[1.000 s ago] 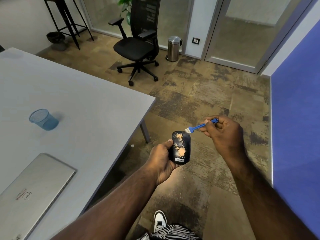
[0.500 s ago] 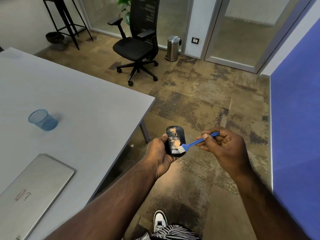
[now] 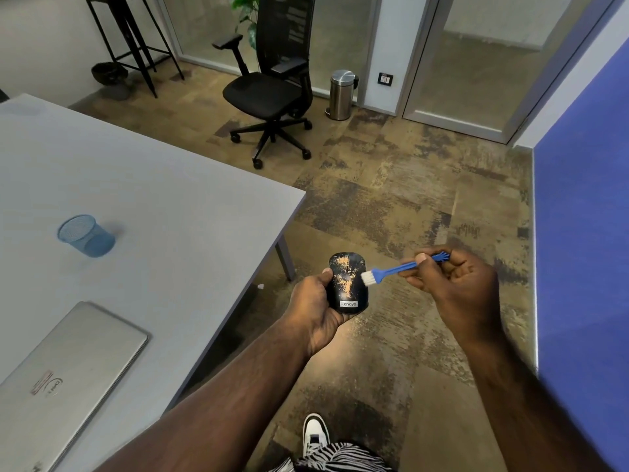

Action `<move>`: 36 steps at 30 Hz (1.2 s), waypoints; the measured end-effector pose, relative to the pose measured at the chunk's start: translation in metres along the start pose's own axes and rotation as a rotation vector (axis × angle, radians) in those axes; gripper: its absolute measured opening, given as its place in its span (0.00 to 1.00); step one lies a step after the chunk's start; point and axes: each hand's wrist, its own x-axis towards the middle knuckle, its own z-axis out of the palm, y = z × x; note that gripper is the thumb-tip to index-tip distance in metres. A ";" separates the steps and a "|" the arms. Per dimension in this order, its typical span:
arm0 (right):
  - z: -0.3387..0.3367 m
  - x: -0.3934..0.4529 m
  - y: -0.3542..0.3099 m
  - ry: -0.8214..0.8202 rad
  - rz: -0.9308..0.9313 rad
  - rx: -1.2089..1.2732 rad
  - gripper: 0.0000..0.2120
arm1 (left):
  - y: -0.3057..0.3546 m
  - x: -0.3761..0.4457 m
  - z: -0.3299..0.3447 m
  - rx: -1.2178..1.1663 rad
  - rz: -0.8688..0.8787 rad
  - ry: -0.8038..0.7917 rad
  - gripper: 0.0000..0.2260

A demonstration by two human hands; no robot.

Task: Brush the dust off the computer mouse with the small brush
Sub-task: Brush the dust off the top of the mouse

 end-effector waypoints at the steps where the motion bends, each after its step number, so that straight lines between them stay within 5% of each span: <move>1: 0.001 -0.002 0.001 -0.033 -0.002 -0.015 0.07 | 0.001 -0.001 0.000 0.000 0.000 -0.001 0.15; 20: 0.010 0.013 0.003 0.108 0.017 -0.043 0.04 | -0.006 0.000 0.000 0.049 -0.017 -0.002 0.14; 25: 0.013 0.007 0.001 -0.032 0.020 -0.040 0.05 | -0.005 0.002 0.000 0.068 -0.008 0.001 0.16; 32: 0.011 0.015 0.006 0.092 0.028 -0.058 0.04 | -0.007 -0.001 0.001 0.053 -0.016 -0.013 0.15; 36: 0.011 0.010 0.004 -0.002 0.045 -0.039 0.05 | -0.006 0.001 0.000 0.074 -0.007 -0.032 0.16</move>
